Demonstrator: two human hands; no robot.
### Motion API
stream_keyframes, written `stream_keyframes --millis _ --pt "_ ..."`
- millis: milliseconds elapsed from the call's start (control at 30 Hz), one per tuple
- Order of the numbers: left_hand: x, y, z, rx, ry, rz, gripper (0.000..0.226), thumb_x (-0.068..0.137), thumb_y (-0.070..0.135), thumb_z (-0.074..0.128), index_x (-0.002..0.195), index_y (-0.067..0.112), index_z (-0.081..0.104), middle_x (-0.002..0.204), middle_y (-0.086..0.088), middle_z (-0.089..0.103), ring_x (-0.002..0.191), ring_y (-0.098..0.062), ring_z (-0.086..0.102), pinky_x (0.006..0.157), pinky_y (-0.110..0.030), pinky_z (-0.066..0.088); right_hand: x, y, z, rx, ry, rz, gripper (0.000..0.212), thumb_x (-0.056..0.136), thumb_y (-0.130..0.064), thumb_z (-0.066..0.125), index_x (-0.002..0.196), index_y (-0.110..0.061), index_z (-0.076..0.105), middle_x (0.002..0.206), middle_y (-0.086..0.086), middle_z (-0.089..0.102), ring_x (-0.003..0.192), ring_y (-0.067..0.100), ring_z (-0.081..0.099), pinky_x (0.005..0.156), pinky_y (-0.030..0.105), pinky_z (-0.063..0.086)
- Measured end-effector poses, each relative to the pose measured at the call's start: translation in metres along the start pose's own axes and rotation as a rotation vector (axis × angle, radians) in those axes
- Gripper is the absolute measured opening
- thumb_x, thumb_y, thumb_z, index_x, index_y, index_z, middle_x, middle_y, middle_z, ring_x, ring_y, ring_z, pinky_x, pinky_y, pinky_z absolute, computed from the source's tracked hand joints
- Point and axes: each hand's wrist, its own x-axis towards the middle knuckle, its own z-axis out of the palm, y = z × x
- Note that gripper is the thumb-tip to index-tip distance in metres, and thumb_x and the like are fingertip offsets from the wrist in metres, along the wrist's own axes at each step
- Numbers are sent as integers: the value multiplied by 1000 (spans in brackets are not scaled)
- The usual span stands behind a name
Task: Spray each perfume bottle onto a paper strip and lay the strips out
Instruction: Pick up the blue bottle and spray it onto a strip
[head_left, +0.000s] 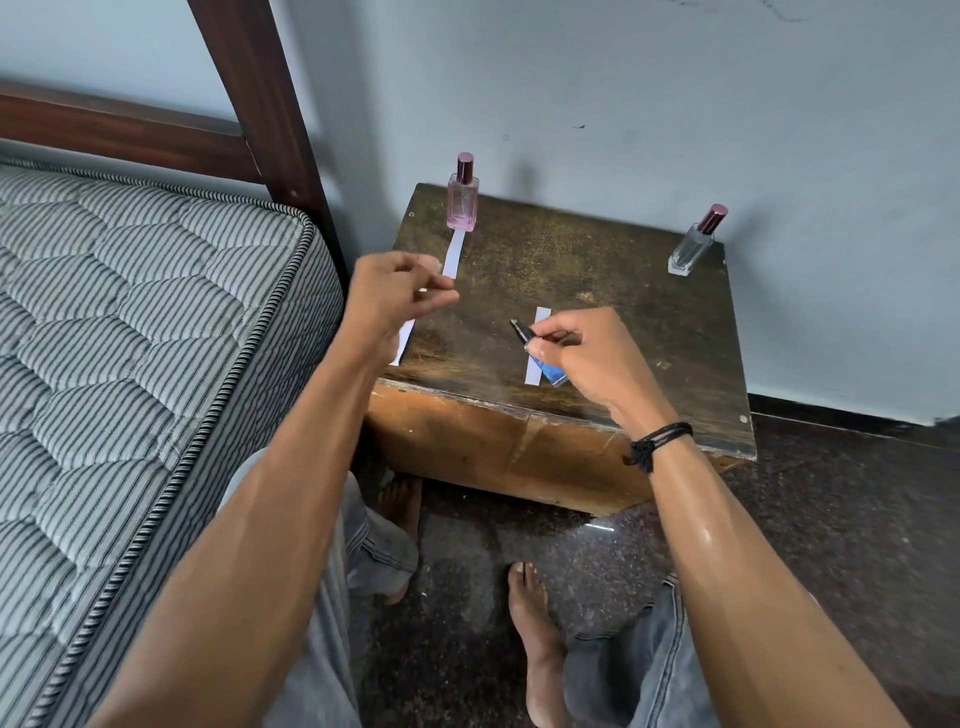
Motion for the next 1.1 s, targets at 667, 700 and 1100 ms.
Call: stream_keyframes --millis 667,700,1100 --pt "-6 -28 20 827 -144 255 7 90 18 75 96 19 77 92 4 72 90 -16 67 86 -30 54 8 3 -2 192 83 88 14 89 -25 77 103 -21 77 96 1 76 91 20 75 90 49 60" --pt "-6 -28 20 853 -148 255 9 90 18 74 98 18 77 92 4 71 91 -16 67 87 -30 53 8 3 -3 214 82 96 11 89 -24 77 101 -23 76 97 3 76 89 22 76 89 51 61" --pt "-6 -31 22 1022 -157 258 14 92 16 70 104 17 76 96 1 75 89 -15 64 84 -28 51 7 1 -4 140 85 94 21 89 -22 78 109 -22 73 101 -4 72 92 14 70 80 34 58"
